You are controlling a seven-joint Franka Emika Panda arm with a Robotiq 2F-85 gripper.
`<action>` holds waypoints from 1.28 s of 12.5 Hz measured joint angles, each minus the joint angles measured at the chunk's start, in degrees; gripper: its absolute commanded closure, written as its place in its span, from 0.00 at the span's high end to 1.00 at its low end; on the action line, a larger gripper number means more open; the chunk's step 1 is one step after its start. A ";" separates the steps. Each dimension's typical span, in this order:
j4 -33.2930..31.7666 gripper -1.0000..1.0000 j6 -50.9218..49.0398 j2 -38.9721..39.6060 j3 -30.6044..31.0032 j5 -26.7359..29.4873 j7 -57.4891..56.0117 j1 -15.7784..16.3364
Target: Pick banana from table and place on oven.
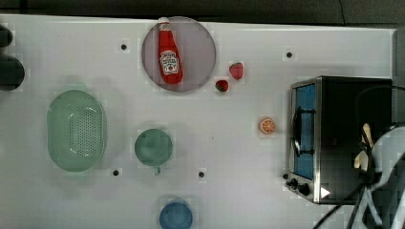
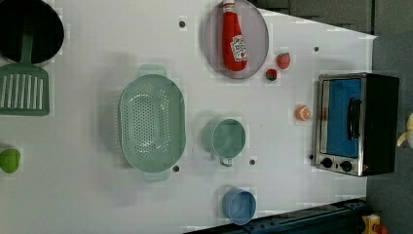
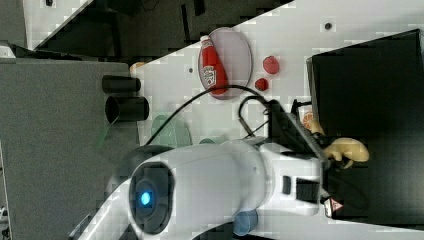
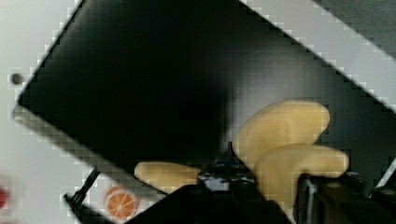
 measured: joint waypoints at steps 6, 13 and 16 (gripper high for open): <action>-1.85 0.85 3.13 5.32 1.87 1.21 -3.94 -0.57; -0.34 1.00 -4.52 -0.55 4.11 -0.48 -4.64 1.03; -0.11 1.00 -14.53 -9.65 7.69 -1.41 -2.43 3.15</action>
